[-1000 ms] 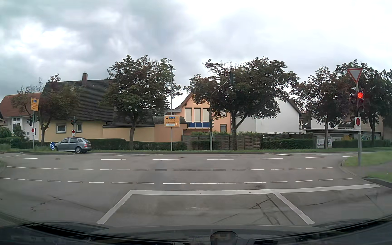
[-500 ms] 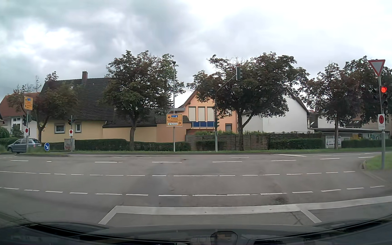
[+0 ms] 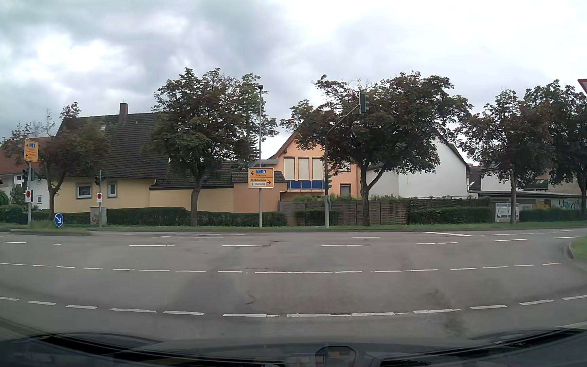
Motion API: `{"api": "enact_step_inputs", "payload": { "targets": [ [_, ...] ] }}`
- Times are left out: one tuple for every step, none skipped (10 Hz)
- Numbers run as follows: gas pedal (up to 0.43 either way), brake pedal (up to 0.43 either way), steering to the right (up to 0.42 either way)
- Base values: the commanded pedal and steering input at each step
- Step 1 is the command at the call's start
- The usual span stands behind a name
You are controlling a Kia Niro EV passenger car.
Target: Follow the waypoints while adhering to traffic rules and regulations
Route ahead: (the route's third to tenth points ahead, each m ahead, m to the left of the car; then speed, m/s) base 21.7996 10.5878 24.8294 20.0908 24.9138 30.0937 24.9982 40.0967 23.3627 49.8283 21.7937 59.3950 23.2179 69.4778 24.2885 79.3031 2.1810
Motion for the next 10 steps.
{"api": "enact_step_inputs", "payload": {
  "targets": [
    [0.000, 0.177, -0.019],
    [0.000, 0.165, -0.019],
    [0.000, 0.146, -0.016],
    [0.000, 0.122, -0.014],
    [0.000, 0.116, -0.016],
    [0.000, 0.110, -0.017],
    [0.000, 0.110, -0.016],
    [0.000, 0.110, -0.016],
    [0.000, 0.110, -0.016],
    [0.000, 0.116, -0.016]
  ]
}}
